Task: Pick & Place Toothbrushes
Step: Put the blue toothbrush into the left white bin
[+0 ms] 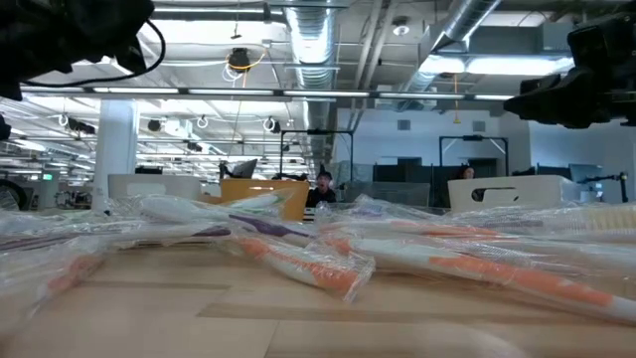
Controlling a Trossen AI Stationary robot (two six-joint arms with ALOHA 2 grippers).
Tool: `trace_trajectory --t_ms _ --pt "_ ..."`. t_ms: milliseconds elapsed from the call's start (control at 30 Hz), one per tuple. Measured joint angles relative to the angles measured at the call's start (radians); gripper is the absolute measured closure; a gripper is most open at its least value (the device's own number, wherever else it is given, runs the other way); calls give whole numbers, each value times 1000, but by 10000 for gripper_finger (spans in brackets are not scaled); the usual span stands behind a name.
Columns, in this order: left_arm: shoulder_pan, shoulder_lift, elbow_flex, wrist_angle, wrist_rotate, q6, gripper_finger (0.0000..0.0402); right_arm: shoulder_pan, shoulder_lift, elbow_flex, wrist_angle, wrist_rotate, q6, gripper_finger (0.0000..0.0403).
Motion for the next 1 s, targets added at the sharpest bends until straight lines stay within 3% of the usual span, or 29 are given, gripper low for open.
trace_trajectory --t_ms 233,400,533,833,1000 --pt "0 49 0 19 -39 31 350 5 0 -1 69 -10 28 403" --pt "0 106 0 61 -36 31 292 30 -1 -1 154 -11 357 403" --pt "0 158 0 90 -36 30 256 40 0 -1 151 -11 502 403" --pt "0 219 0 128 -36 -57 251 39 2 -1 152 -10 548 403" --pt "0 219 0 129 -36 -57 258 43 16 -1 189 -8 463 396"
